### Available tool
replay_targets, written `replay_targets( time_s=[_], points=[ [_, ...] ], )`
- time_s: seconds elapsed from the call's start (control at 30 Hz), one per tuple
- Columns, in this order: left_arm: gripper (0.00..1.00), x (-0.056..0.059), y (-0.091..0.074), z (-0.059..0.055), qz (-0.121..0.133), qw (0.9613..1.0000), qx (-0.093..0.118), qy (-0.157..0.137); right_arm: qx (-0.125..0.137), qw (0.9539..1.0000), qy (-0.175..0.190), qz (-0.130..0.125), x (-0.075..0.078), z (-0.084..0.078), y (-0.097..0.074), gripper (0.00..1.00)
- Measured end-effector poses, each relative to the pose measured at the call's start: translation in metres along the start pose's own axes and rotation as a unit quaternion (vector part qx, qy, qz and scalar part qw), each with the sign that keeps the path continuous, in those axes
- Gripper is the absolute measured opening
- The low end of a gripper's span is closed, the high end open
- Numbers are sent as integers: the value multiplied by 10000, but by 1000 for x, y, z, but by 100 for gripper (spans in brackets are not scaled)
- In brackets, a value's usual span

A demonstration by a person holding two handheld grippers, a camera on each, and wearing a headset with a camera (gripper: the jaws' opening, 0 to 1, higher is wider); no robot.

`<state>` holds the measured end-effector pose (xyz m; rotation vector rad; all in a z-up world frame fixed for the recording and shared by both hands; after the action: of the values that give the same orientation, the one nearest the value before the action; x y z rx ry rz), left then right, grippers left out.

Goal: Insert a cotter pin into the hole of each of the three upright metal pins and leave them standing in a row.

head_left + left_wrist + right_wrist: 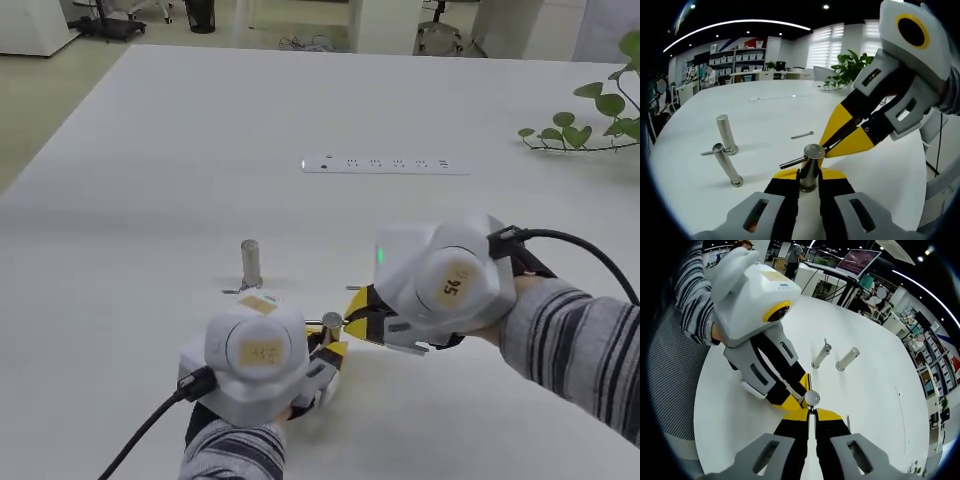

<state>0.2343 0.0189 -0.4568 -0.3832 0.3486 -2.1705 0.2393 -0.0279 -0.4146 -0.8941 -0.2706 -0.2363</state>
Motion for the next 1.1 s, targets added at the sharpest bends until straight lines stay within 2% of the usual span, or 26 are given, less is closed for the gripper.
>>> replay_targets(
  time_s=[0.13,0.3,0.43,0.47,0.63,0.77,0.87,1.1],
  points=[
    [12,0,0,0,25,10000,-20,-70,-8,9999,152,1,-1,-1,1,1],
    [17,-3,-4,1,-4,10000,-26,3,5,9997,234,-59,0,0,-2,3],
    [23,-6,-9,3,-68,9999,-50,149,164,9984,536,-75,3,3,-6,5],
    [26,-5,-10,3,-104,9998,-56,183,314,9965,776,-24,2,6,-6,6],
    [35,-3,-19,4,-219,9994,-106,237,598,9879,1424,134,3,11,-4,12],
    [41,-1,-26,7,-292,9991,-72,311,561,9861,1550,187,3,10,2,14],
    [42,-1,-30,8,-306,9992,-63,258,532,9860,1566,220,1,9,7,14],
    [49,-4,-41,13,-303,9994,0,187,498,9825,1773,268,0,5,18,13]
  ],
)
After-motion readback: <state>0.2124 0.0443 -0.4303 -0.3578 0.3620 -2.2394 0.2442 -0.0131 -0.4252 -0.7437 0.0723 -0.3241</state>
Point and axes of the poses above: the centre of the closed fingertips' face, and the gripper's own axes: y roughly forward along the fingers, x roughly to its right, z roughly out of its top, the point moved 4 cm from there along -y, roughly backward along the fingers, and after that the axes turned 5 degrees about x, right-handed, at the moved point
